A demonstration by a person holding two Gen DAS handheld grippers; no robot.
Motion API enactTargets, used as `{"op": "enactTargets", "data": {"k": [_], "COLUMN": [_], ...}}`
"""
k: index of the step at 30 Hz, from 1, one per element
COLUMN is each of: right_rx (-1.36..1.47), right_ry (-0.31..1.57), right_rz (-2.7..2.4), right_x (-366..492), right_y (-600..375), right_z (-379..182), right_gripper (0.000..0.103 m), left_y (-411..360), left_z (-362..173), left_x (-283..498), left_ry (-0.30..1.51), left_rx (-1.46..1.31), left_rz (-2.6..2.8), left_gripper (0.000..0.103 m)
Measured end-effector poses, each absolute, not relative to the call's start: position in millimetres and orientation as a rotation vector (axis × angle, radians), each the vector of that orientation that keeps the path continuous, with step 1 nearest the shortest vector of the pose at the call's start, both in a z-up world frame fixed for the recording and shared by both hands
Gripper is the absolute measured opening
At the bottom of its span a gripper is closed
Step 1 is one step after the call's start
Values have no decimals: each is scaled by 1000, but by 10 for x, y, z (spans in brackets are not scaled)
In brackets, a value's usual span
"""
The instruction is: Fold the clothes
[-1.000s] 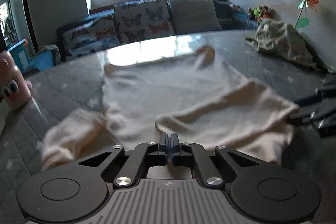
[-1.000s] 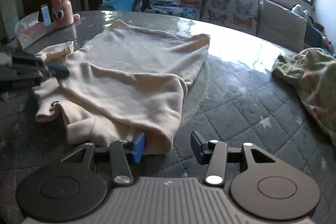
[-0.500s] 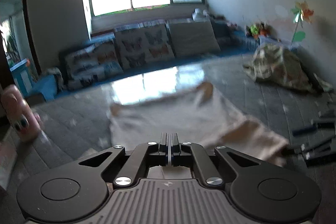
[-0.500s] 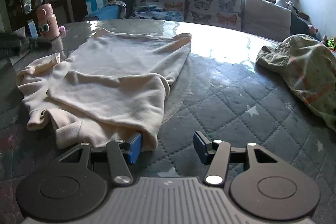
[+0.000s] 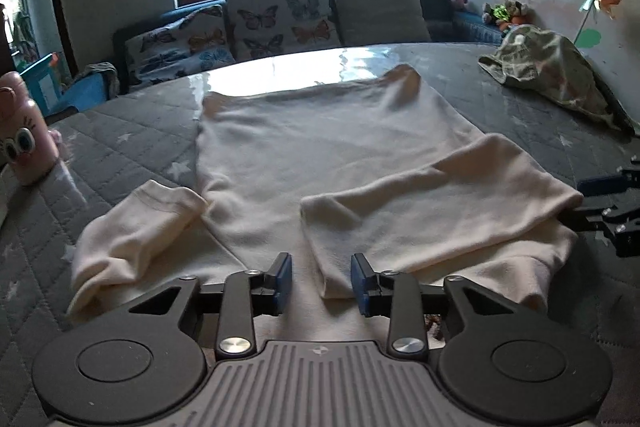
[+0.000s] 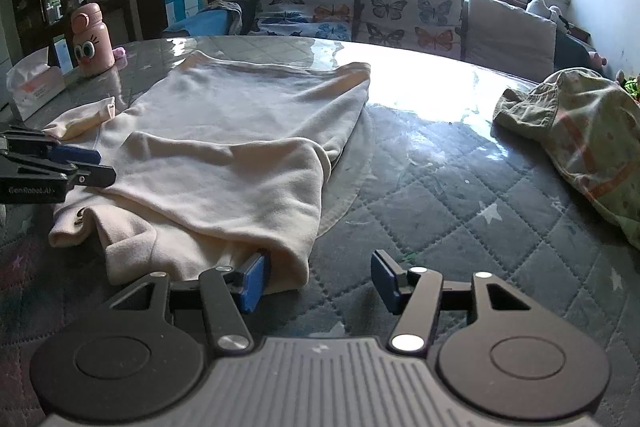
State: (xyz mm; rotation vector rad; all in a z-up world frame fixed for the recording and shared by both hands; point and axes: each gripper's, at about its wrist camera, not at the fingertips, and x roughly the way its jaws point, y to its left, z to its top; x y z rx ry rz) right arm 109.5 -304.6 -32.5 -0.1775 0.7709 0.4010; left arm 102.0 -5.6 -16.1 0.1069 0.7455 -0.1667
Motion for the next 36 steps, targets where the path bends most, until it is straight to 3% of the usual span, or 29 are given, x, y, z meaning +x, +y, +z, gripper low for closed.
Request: {"op": "enactTargets", "data": {"k": [2, 14, 25, 28, 33, 36], "right_rx": [-177, -263, -231, -202, -149, -128], "right_ry": [769, 727, 744, 745, 745, 747], "right_rz": [398, 314, 379, 414, 477, 518], "right_x": [1096, 1047, 1036, 1055, 1146, 1294], "right_y": [-3042, -3039, -3090, -3101, -3057, -2896], "right_z": [-324, -300, -166, -78, 35, 23], "right_gripper": [57, 61, 61, 52, 26, 22], "left_y": [-91, -13, 62, 58, 86, 121], "left_z": [-130, 570, 4, -22, -22, -6], "left_x": [1023, 939, 928, 915, 903, 902], "left_ry": [736, 532, 712, 712, 710, 709], "left_rx": [113, 106, 167, 167, 161, 155], "left_rz": [-165, -159, -154, -155, -144, -137], "left_gripper": [3, 2, 3, 4, 7, 7]}}
